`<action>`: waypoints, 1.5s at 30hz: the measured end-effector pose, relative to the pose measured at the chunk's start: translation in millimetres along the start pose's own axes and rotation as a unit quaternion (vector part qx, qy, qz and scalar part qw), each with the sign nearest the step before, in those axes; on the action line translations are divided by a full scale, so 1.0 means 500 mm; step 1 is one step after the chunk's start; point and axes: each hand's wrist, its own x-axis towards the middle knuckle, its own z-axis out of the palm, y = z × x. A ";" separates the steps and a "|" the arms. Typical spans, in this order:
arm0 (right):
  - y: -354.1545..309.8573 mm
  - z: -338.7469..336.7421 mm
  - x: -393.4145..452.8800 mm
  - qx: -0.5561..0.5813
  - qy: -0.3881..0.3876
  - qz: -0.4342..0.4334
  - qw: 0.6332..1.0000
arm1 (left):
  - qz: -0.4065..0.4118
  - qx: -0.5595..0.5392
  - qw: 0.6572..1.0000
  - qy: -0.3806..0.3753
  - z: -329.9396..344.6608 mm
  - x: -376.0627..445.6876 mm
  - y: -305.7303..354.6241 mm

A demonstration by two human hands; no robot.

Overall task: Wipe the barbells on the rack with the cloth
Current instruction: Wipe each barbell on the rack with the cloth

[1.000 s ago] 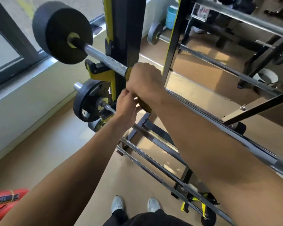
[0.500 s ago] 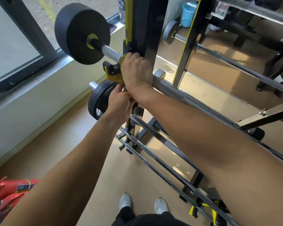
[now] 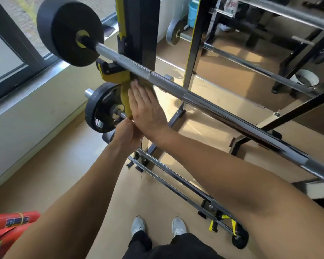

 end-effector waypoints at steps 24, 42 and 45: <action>0.069 0.107 -0.117 0.579 -0.049 0.436 0.687 | -0.041 0.126 0.991 0.032 -0.164 0.044 -0.091; 0.000 0.328 0.036 0.219 -0.319 0.235 0.891 | -0.134 0.237 0.953 0.135 -0.252 0.110 -0.172; -0.004 0.324 0.011 0.212 -0.295 0.237 0.901 | -0.145 0.246 0.947 0.146 -0.243 0.109 -0.194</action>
